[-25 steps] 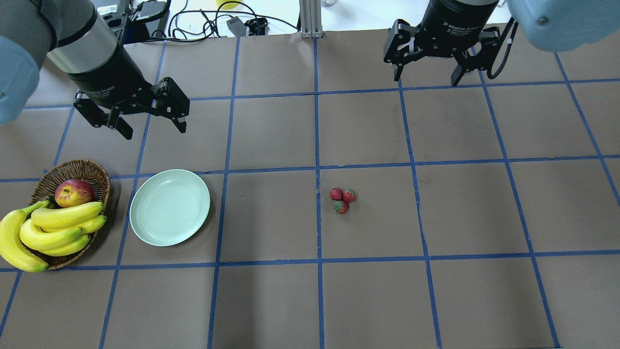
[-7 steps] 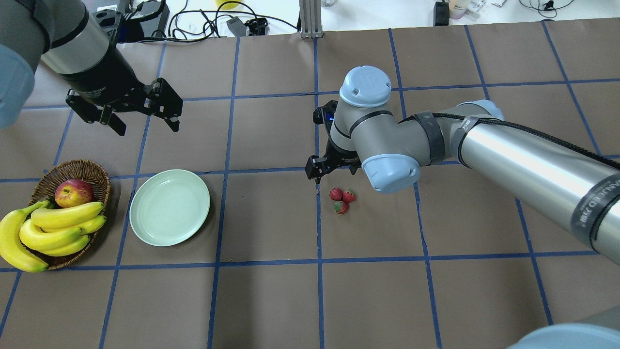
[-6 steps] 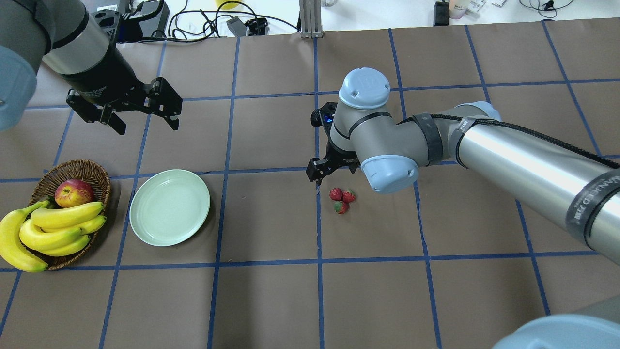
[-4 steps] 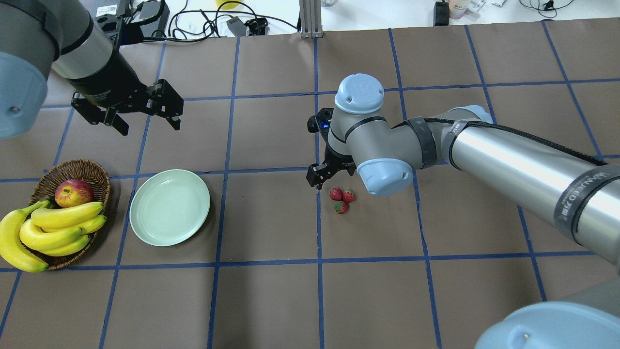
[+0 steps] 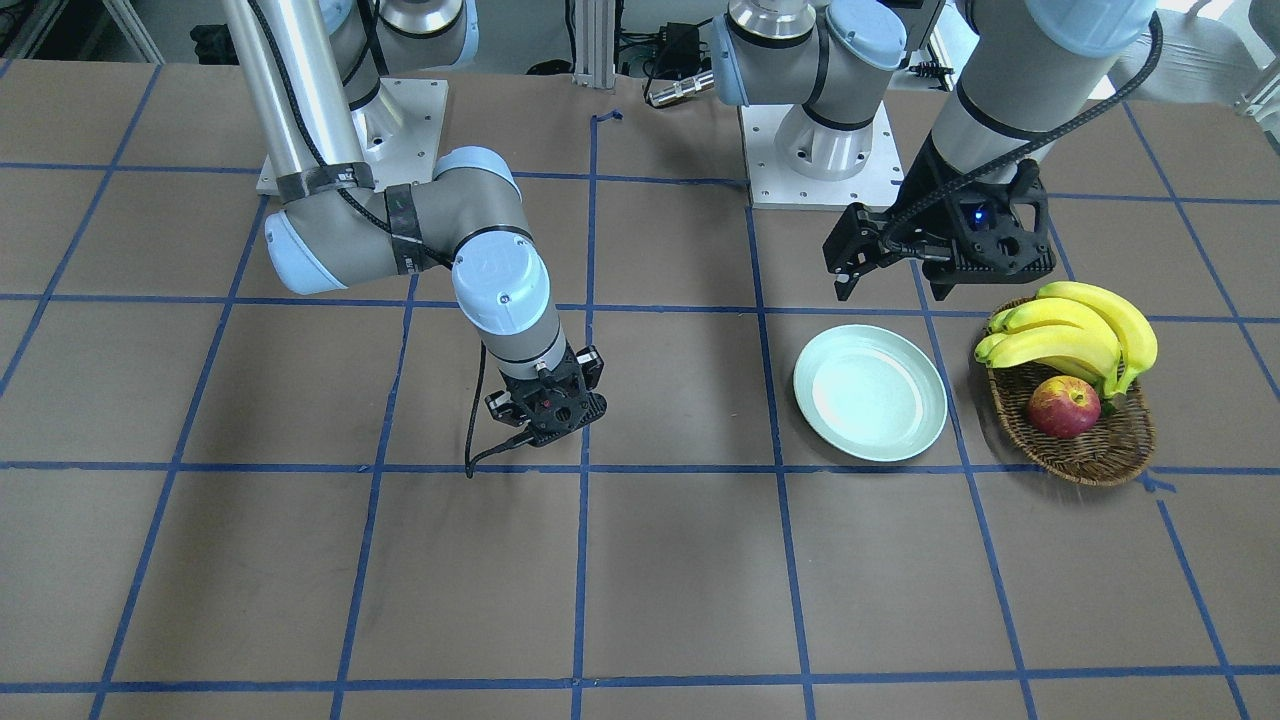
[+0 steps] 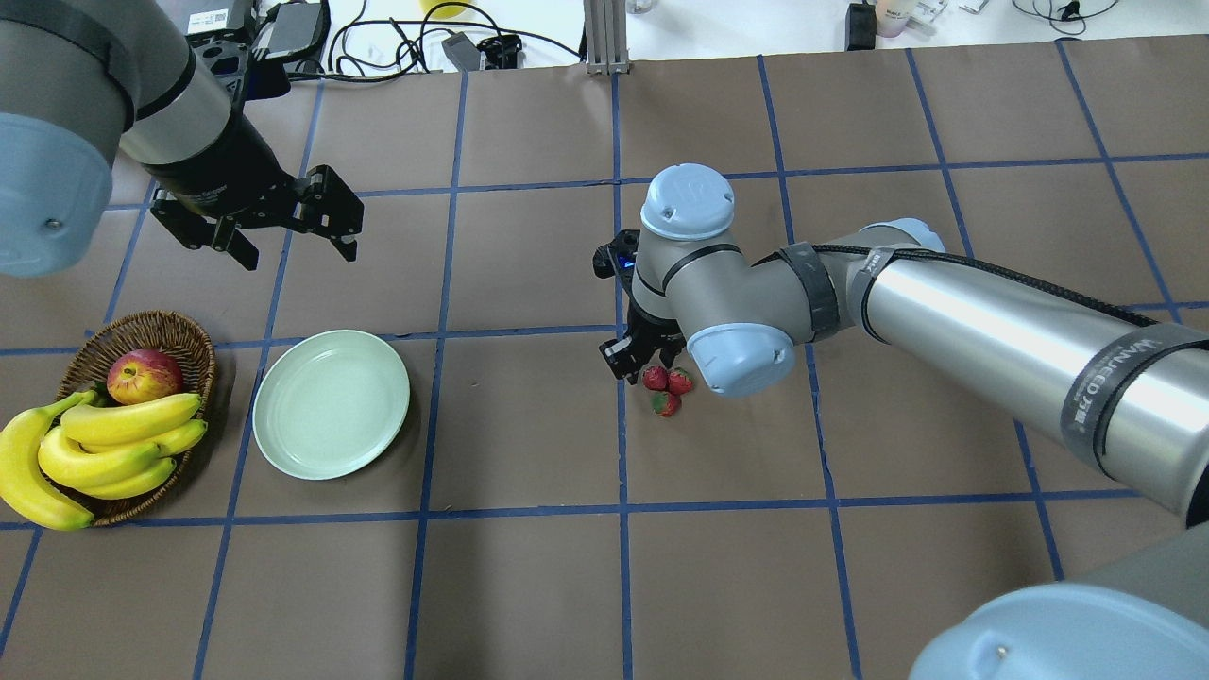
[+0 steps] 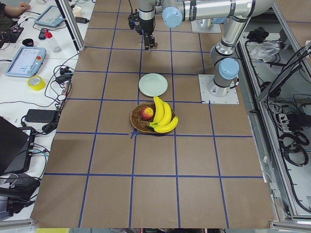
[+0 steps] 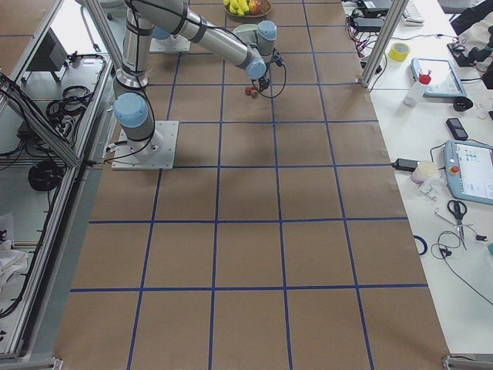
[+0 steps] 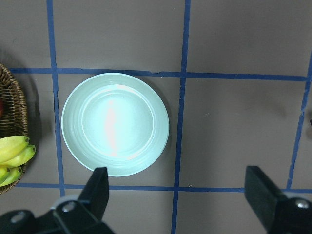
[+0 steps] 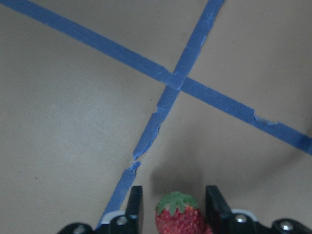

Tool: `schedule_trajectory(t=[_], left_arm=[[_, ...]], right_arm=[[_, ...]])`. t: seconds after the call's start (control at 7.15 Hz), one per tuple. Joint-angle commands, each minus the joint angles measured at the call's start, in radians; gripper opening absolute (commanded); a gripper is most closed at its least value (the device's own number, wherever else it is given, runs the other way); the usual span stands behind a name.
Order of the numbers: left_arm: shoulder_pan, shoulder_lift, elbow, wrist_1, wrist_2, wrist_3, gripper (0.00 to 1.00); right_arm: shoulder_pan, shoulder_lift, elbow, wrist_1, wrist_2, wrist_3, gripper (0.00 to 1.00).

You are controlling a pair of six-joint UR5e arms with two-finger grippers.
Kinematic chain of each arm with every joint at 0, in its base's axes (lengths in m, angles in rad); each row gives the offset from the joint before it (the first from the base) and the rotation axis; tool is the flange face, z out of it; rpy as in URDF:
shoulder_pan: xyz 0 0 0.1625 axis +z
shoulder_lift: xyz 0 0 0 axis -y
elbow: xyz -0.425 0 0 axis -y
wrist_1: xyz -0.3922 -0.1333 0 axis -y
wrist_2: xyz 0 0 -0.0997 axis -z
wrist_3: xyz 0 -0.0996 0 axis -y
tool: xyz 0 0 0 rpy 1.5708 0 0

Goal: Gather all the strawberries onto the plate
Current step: 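Lower the right gripper and grasp one red strawberry, then carry the strawberry toward the plate and release it on the table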

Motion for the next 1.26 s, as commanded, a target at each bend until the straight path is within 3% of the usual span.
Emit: schedule_trajectory(t=[0.0,0.42,0.84,1.12], left_arm=[[-0.003,-0.001,-0.021,-0.001,0.001,-0.002,1.00],[-0.001,0.004,-0.044,0.002,0.002,0.002,1.00],[-0.001,0.001,-0.047,0.027,0.000,0.005,1.00],[-0.001,0.001,-0.046,0.028,0.000,0.018,1.00]], right_arm=[[0.000,0.003,0.013,-0.003,-0.019,0.000,0.17],[0.000,-0.007,-0.006,0.001,-0.003,0.057,0.13],[0.074,-0.006,-0.040,-0.049,0.133,0.407,0.15],[0.123,0.014,-0.040,-0.144,0.139,0.580,0.16]])
